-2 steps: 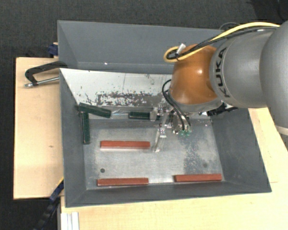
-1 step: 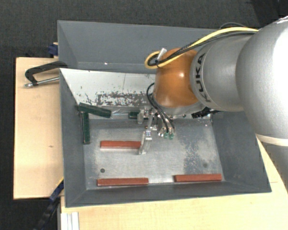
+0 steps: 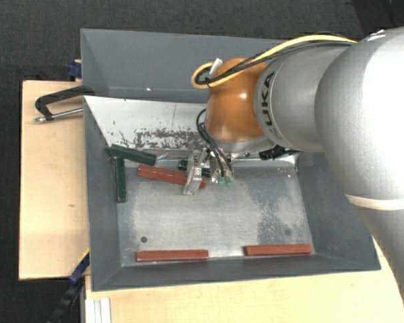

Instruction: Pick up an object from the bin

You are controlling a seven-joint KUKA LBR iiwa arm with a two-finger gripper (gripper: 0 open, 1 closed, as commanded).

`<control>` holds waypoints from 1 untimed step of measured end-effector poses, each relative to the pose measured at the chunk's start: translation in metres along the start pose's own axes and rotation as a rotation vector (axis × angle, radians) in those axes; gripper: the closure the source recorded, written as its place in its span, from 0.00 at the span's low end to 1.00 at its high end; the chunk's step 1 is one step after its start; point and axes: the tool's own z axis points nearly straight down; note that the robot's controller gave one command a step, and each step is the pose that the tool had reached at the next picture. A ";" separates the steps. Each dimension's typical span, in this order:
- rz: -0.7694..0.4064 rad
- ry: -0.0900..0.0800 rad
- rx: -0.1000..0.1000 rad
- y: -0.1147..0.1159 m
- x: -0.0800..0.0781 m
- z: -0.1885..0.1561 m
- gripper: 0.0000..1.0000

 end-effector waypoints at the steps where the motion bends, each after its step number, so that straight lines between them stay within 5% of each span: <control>1: 0.000 0.000 0.000 0.000 0.000 0.000 1.00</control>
Offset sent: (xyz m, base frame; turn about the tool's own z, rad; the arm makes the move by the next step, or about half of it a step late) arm -0.0090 -0.0166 0.0605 0.0476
